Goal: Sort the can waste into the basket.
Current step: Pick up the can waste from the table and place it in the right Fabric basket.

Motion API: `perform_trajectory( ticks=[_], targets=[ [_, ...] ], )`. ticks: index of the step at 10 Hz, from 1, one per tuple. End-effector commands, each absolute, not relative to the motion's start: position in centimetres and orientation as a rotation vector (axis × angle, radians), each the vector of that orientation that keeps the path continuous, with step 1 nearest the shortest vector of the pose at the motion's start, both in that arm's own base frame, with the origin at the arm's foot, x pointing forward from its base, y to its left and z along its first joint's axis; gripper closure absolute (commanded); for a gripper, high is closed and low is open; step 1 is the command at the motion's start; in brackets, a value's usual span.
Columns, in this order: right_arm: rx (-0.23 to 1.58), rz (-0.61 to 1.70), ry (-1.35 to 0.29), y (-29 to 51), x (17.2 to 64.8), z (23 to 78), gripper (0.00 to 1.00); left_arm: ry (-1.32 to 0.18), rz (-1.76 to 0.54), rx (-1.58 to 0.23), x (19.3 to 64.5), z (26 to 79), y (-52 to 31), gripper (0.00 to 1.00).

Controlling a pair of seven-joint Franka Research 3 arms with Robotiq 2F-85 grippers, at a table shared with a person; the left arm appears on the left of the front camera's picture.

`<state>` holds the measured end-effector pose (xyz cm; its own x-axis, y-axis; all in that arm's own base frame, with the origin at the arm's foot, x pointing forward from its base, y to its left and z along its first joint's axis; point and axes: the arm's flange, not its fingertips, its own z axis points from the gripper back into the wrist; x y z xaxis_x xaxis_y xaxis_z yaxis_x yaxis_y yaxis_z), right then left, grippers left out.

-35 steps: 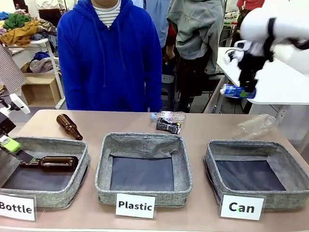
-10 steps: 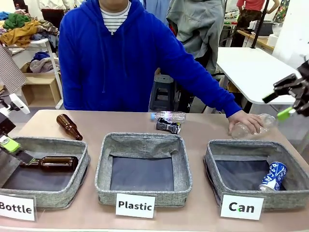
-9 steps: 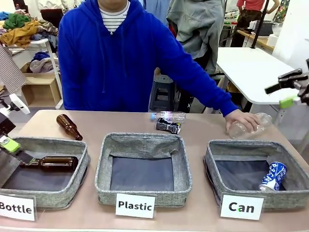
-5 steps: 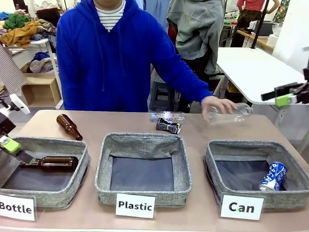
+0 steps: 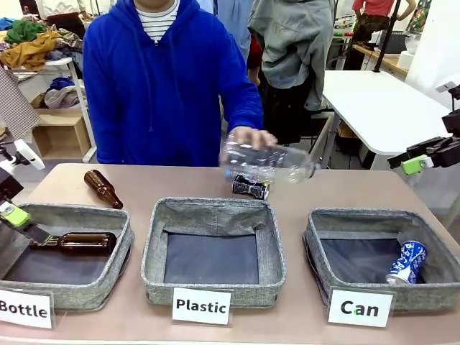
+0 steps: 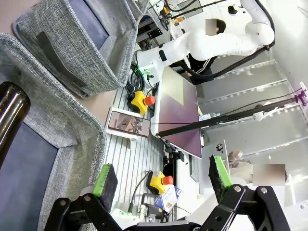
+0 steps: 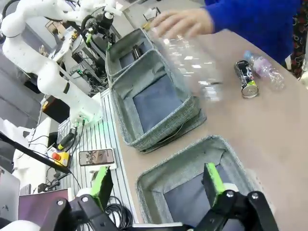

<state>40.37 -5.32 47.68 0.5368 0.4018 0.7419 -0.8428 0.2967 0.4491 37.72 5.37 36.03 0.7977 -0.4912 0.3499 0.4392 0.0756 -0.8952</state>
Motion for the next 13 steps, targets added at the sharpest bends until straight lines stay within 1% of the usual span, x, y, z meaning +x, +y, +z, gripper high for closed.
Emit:
perform_trajectory(
  ticks=[1, 11, 12, 13],
  targets=[
    [0.961, 0.903, -0.586, -5.6, 40.8, 47.8, 0.00, 0.039, -0.716, -1.327, 37.3, 36.0, 5.4, 0.00],
    [0.961, 0.903, -0.586, -5.6, 40.8, 47.8, 0.00, 0.039, -0.716, -1.327, 37.3, 36.0, 5.4, 0.00],
    [0.944, 0.888, -0.565, -5.3, 40.5, 47.6, 0.00, 0.039, -0.716, -1.327, 37.3, 36.0, 5.4, 0.00],
    [0.752, 0.977, -0.526, -2.7, 42.1, 49.6, 0.00, 0.039, -0.716, -1.327, 37.3, 36.0, 5.4, 0.00]
  ],
)
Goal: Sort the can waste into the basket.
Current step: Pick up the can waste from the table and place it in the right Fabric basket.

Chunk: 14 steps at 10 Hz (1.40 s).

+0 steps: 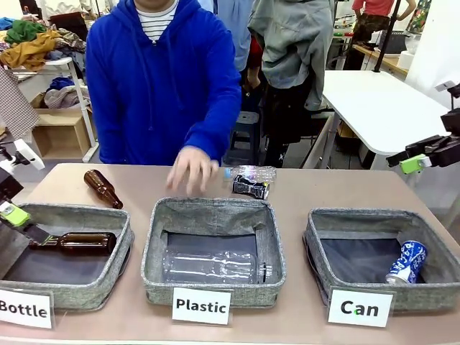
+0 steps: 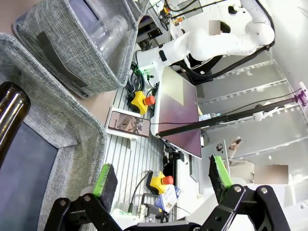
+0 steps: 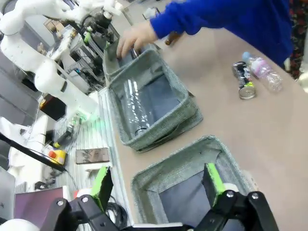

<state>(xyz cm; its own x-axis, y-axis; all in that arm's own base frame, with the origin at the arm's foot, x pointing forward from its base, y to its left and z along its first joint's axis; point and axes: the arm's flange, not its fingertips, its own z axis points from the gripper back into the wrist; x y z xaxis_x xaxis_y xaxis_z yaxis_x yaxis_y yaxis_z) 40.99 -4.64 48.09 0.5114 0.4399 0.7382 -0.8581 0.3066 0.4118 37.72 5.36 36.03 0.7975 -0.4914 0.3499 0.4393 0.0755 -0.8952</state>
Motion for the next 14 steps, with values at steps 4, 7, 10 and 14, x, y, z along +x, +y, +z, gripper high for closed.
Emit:
perform_trajectory(
  ticks=[4, 7, 10, 14],
  targets=[
    [0.417, 0.941, -0.360, 7.2, 52.8, 52.7, 0.00, 0.039, -0.716, -1.327, 37.3, 36.0, 5.4, 0.00],
    [0.192, 0.974, -0.357, 15.7, 58.0, 51.1, 0.00, 0.039, -0.716, -1.327, 37.3, 36.0, 5.4, 0.00],
    [0.157, 1.087, -0.173, 19.7, 59.7, 47.9, 0.00, 0.039, -0.716, -1.327, 37.3, 36.0, 5.4, 0.00],
    [0.165, 1.066, -0.252, 19.8, 59.0, 47.0, 0.00, 0.039, -0.716, -1.327, 37.3, 36.0, 5.4, 0.00]
  ],
)
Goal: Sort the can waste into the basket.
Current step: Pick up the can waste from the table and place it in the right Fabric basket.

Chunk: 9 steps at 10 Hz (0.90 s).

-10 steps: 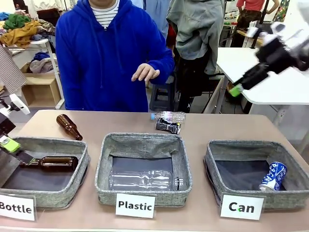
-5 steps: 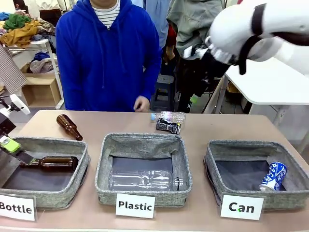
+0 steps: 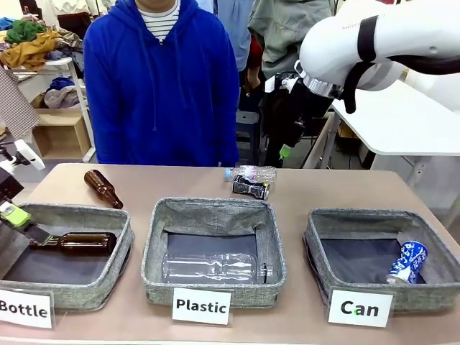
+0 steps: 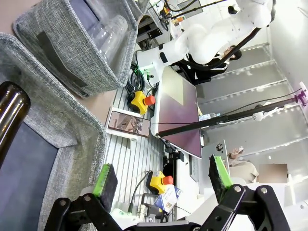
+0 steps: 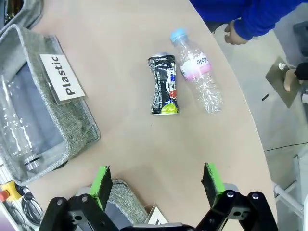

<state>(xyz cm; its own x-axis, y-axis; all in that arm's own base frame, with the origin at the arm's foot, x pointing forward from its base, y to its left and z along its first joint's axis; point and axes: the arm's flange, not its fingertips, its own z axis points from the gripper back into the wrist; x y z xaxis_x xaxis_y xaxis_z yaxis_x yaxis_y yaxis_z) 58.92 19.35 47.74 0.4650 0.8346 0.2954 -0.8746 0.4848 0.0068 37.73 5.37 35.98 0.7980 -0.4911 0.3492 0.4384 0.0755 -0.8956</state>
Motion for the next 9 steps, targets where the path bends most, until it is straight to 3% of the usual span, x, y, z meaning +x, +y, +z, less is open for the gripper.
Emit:
perform_trajectory(
  ticks=[1, 9],
  targets=[
    [0.130, 1.013, -0.249, 20.8, 60.6, 46.2, 0.00, 0.039, -0.716, -1.327, 37.3, 36.0, 5.4, 0.00],
    [0.100, 0.979, -0.119, 25.5, 67.4, 36.9, 0.00, 0.039, -0.716, -1.327, 37.3, 36.0, 5.4, 0.00]
  ],
)
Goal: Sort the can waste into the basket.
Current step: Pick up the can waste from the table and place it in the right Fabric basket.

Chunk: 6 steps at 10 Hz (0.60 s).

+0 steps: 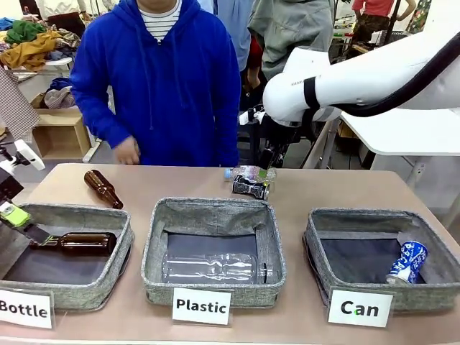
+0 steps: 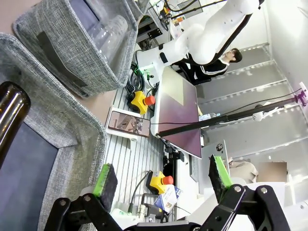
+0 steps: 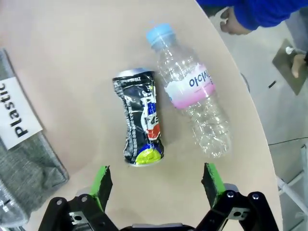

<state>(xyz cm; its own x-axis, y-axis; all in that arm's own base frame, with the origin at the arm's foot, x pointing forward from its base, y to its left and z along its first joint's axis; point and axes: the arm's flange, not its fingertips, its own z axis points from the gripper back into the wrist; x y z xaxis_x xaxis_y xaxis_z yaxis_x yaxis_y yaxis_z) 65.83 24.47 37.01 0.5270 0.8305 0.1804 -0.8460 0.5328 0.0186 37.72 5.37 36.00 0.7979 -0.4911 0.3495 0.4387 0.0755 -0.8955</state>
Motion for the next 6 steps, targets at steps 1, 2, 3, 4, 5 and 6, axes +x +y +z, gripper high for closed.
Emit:
perform_trajectory(
  ticks=[1, 2, 3, 4, 5, 6],
  targets=[
    [0.116, 0.979, -0.086, 25.9, 67.8, 35.7, 0.00, 0.039, -0.716, -1.327, 37.3, 36.0, 5.4, 0.00],
    [0.114, 0.963, -0.068, 26.3, 68.2, 34.6, 0.00, 0.039, -0.716, -1.327, 37.3, 36.0, 5.4, 0.00],
    [0.128, 0.968, -0.054, 26.5, 68.6, 33.4, 0.00, 0.039, -0.716, -1.327, 37.3, 36.0, 5.4, 0.00],
    [0.151, 0.969, -0.038, 26.9, 68.7, 32.8, 0.00, 0.039, -0.716, -1.327, 37.3, 36.0, 5.4, 0.00],
    [0.150, 0.969, -0.025, 27.4, 68.4, 32.5, 0.00, 0.039, -0.716, -1.327, 37.3, 36.0, 5.4, 0.00],
    [0.146, 0.964, -0.016, 27.9, 68.3, 32.3, 0.00, 0.039, -0.716, -1.327, 37.3, 36.0, 5.4, 0.00]
  ],
)
